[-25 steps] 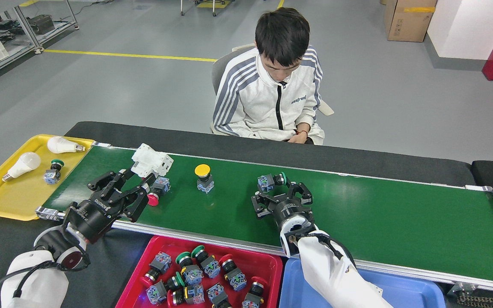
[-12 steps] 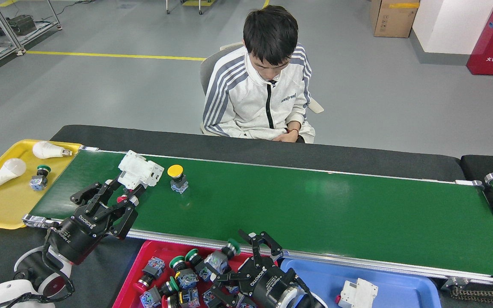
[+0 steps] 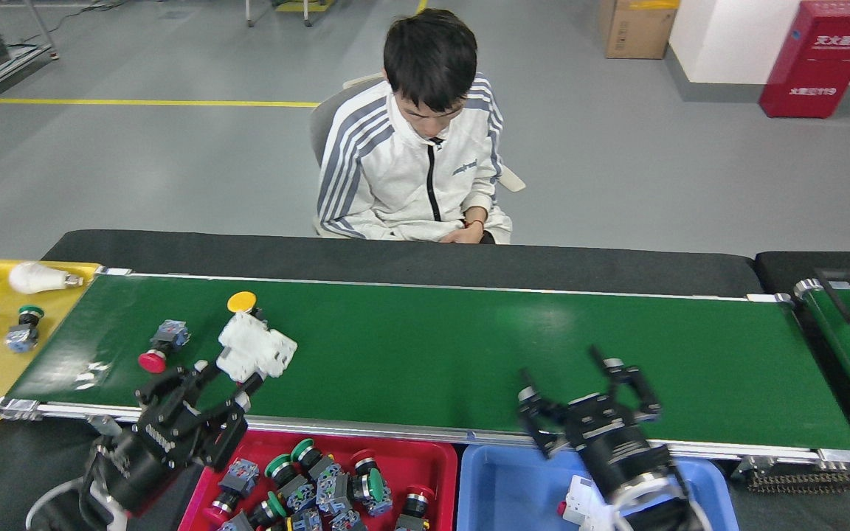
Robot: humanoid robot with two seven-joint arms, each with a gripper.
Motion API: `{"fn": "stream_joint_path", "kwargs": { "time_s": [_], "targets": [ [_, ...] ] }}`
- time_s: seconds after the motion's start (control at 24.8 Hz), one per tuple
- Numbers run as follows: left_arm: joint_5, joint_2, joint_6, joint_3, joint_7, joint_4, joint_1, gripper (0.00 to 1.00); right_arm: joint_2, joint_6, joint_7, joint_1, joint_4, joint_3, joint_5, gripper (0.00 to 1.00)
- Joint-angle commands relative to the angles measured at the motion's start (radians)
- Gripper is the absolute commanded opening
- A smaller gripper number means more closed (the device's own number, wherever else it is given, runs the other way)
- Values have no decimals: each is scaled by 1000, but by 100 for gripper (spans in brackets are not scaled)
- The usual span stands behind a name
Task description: Pick switch part from conveyor to tray
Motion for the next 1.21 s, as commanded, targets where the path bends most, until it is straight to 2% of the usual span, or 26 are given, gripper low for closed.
{"fn": "stream_joint_path", "kwargs": {
  "time_s": [0.0,0.08,0.16,0.24,0.36,0.52,0.57,0.65,0.77,0.93,1.05,1.17],
  "targets": [
    [-9,-52,-5,-44,-51,-61,38,24,-6,-183,-28,43,-14,-190,-64,100],
    [-40,-107,-5,-127,-105,-59,48,24,11,-351,-28,129,-15,-375,-124,100],
    [-100,-147,-5,-187,-122,-59,68,26,49,-501,-28,195,-15,-503,-156,100],
    [-156,-173,-5,-224,-122,-59,105,27,82,-594,-20,235,-12,-600,-161,100],
    [-216,-229,-5,-331,-124,-59,127,29,114,-639,-12,260,-7,-646,-164,100],
    [-270,-242,-5,-494,-127,-59,133,44,125,-645,3,258,2,-648,-164,100],
    [-271,-244,-5,-523,-127,-59,133,53,126,-647,8,252,3,-646,-164,100],
    [-271,-253,-5,-541,-127,-59,133,80,125,-657,18,246,2,-645,-164,100],
    [-273,-258,-5,-540,-127,-58,125,97,120,-665,20,211,9,-645,-163,100],
    [-251,-262,-5,-497,-117,-58,96,99,103,-665,29,191,29,-643,-163,100],
    [-150,-287,-5,-339,-117,-56,36,99,97,-665,44,183,29,-640,-158,100],
    [-142,-287,-5,-116,-117,-41,-38,99,95,-665,44,171,35,-638,-153,100]
  ]
}}
